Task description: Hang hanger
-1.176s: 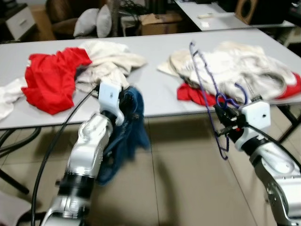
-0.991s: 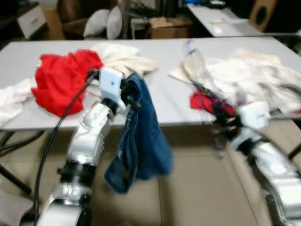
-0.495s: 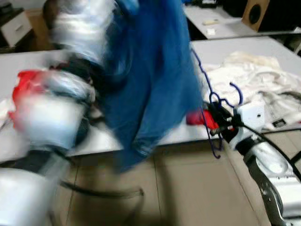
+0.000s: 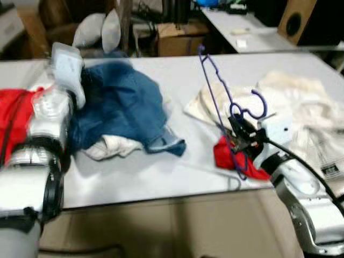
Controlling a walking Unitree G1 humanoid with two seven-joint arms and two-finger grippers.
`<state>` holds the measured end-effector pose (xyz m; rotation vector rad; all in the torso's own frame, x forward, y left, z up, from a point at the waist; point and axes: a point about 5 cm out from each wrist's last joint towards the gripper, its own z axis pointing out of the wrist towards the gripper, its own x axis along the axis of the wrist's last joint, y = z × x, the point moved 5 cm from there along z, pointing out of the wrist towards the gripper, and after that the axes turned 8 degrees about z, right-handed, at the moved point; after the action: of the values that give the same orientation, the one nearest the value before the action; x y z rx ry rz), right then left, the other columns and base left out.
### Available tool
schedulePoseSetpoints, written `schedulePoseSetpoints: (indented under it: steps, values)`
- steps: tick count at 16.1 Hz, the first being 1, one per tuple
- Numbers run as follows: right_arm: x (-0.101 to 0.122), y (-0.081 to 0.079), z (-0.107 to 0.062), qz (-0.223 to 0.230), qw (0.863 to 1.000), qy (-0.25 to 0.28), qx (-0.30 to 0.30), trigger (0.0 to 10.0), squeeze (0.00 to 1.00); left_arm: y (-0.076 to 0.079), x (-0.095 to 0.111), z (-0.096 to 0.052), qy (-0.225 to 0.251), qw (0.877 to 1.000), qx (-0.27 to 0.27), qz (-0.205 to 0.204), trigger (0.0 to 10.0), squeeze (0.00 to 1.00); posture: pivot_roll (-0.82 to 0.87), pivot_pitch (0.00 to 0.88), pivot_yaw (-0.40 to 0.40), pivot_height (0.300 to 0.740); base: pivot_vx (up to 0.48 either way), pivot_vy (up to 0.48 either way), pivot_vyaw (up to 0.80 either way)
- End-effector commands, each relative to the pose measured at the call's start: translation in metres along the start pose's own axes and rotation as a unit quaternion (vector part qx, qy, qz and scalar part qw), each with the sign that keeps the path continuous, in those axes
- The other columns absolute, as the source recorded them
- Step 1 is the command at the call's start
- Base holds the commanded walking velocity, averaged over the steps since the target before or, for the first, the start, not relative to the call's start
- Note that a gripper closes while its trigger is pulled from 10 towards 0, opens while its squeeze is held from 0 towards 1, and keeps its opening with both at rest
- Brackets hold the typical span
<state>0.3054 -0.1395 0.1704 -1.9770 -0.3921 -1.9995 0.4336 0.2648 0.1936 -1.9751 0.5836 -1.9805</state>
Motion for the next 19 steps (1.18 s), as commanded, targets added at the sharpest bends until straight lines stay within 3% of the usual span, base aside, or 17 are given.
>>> schedulePoseSetpoints:
  steps: [1,2,4,5,9,11,12,13,14,15,16,17,18,19]
  values:
    - [-0.001,-0.007,0.002,0.001,1.000,-0.001,0.018,10.0,0.00,-0.011,-0.004,-0.007,-0.003,1.000,-0.003,0.028,10.0,0.00,-0.05,0.000,-0.002,0.740,0.000,0.000,0.00]
    - [-0.002,-0.009,0.003,0.001,1.000,-0.003,0.025,10.0,0.00,-0.009,-0.025,-0.017,-0.032,0.998,-0.029,0.042,10.0,0.00,-0.04,0.000,-0.012,0.740,0.000,0.000,0.00]
    - [-0.004,-0.011,0.005,0.001,0.999,-0.006,0.031,10.0,0.00,-0.029,-0.040,-0.030,-0.072,0.994,-0.011,0.077,10.0,0.00,-0.03,0.000,-0.018,0.740,0.000,0.000,0.00]
    - [-0.005,-0.012,0.006,0.001,0.999,-0.007,0.033,10.0,0.00,-0.042,-0.039,-0.035,-0.073,0.995,0.000,0.075,10.0,1.00,-0.03,0.000,-0.020,0.740,0.000,0.000,0.00]
    - [-0.006,-0.013,0.004,-0.001,0.999,-0.007,0.035,10.0,0.00,-0.096,-0.013,-0.048,-0.031,0.998,0.050,-0.011,10.0,1.00,-0.04,0.000,0.000,0.740,0.000,0.000,0.00]
    - [-0.007,-0.008,0.001,-0.001,1.000,-0.007,0.027,10.0,0.00,-0.140,0.019,-0.061,0.040,0.990,0.121,-0.066,10.0,1.00,-0.04,0.000,0.004,0.740,0.000,0.000,0.00]
    - [-0.007,-0.007,0.001,-0.001,1.000,-0.007,0.024,10.0,0.00,-0.153,0.036,-0.065,0.080,0.982,0.141,-0.100,10.0,1.00,-0.04,0.000,0.001,0.740,0.000,0.000,0.00]
    - [-0.008,-0.007,0.001,0.001,1.000,-0.008,0.023,10.0,0.00,-0.149,0.050,-0.061,0.111,0.980,0.119,-0.114,10.0,1.00,-0.04,0.000,0.001,0.740,0.000,0.000,0.00]
    - [-0.007,-0.006,0.001,0.001,1.000,-0.008,0.020,10.0,0.00,-0.124,0.065,-0.052,0.134,0.983,0.051,-0.111,10.0,0.25,-0.04,0.000,-0.002,0.740,0.000,0.000,0.00]
    - [-0.007,-0.003,0.002,-0.001,1.000,-0.008,0.009,10.0,0.00,-0.108,0.071,-0.048,0.144,0.984,0.017,-0.107,10.0,0.00,-0.04,0.000,-0.002,0.740,0.000,0.000,0.00]
    - [-0.003,0.009,0.003,0.004,0.999,0.001,-0.032,10.0,0.00,-0.053,0.085,-0.043,0.165,0.981,-0.068,-0.072,10.0,0.00,-0.05,0.000,0.008,0.740,0.000,0.000,0.00]
    - [-0.002,0.013,0.002,0.006,0.999,0.000,-0.046,10.0,0.00,-0.036,0.089,-0.043,0.176,0.978,-0.076,-0.076,10.0,0.00,-0.05,0.000,0.008,0.740,0.000,0.000,0.00]
    - [0.000,0.022,0.001,0.004,0.997,0.004,-0.083,10.0,0.00,0.010,0.092,-0.043,0.187,0.968,-0.100,-0.132,10.0,0.00,-0.06,0.000,0.006,0.740,0.000,0.000,-0.80]
    - [0.002,0.025,0.001,0.009,0.995,0.009,-0.095,10.0,0.00,0.048,0.089,-0.046,0.180,0.963,-0.141,-0.143,10.0,0.00,-0.06,0.000,-0.002,0.740,0.000,0.000,-0.80]
